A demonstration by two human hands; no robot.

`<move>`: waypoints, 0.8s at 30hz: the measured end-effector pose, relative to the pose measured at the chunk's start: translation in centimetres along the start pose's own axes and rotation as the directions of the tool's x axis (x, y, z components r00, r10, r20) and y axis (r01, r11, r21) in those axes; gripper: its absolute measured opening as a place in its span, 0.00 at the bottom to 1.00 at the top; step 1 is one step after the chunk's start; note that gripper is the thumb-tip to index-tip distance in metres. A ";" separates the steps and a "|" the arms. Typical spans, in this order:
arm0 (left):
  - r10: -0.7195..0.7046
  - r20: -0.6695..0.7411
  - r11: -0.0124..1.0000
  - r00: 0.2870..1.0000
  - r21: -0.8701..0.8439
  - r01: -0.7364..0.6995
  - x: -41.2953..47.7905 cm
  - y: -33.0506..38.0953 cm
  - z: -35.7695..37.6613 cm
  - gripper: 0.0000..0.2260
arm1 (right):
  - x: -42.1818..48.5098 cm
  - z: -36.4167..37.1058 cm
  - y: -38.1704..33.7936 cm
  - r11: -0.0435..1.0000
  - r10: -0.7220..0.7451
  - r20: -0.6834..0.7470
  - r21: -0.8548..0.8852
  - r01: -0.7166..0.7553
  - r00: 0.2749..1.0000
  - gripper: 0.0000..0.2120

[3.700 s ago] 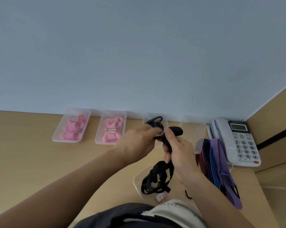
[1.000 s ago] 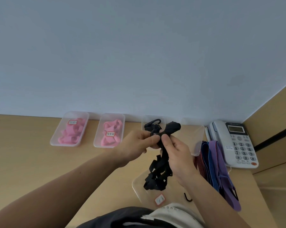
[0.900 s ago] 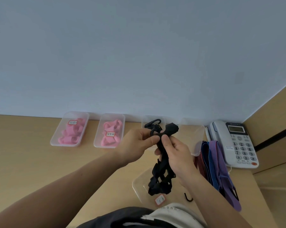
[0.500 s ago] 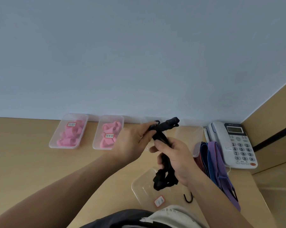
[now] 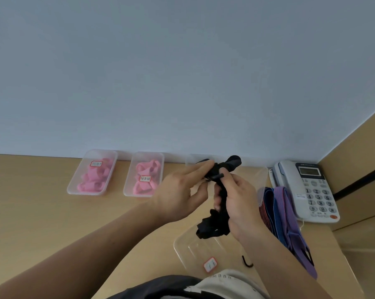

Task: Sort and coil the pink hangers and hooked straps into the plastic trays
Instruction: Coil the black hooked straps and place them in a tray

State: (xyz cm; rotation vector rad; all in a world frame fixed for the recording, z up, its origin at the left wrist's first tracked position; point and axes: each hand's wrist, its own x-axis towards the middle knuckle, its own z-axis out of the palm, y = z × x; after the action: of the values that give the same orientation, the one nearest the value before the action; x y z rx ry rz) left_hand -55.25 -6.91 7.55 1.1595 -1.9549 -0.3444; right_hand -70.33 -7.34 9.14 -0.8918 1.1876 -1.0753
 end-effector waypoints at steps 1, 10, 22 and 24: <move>-0.084 0.044 0.990 0.995 -0.113 0.089 -0.1 0.1 -0.2 0.21 | 0.0 -0.1 0.0 1.000 -0.016 0.000 0.016 0.016 1.000 0.18; -0.471 0.522 0.509 0.711 -0.497 0.703 1.2 1.2 -1.7 0.15 | -0.2 -0.4 1.1 0.960 -0.231 0.085 -0.142 0.241 0.969 0.15; -0.542 0.107 0.834 0.833 -0.047 0.549 1.0 0.6 -1.2 0.06 | -0.1 -0.5 0.3 0.956 0.027 0.105 -0.292 0.005 0.994 0.16; -0.384 0.017 0.902 0.923 0.222 0.371 0.8 0.4 -0.9 0.07 | -0.3 -0.2 0.1 0.972 0.073 0.101 -0.231 -0.048 0.992 0.17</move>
State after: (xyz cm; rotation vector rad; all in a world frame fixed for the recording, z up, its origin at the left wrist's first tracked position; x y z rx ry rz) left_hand -55.02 -7.20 8.73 1.6965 -1.8438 -0.3785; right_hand -70.51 -7.07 9.11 -1.0709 1.2555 -0.8407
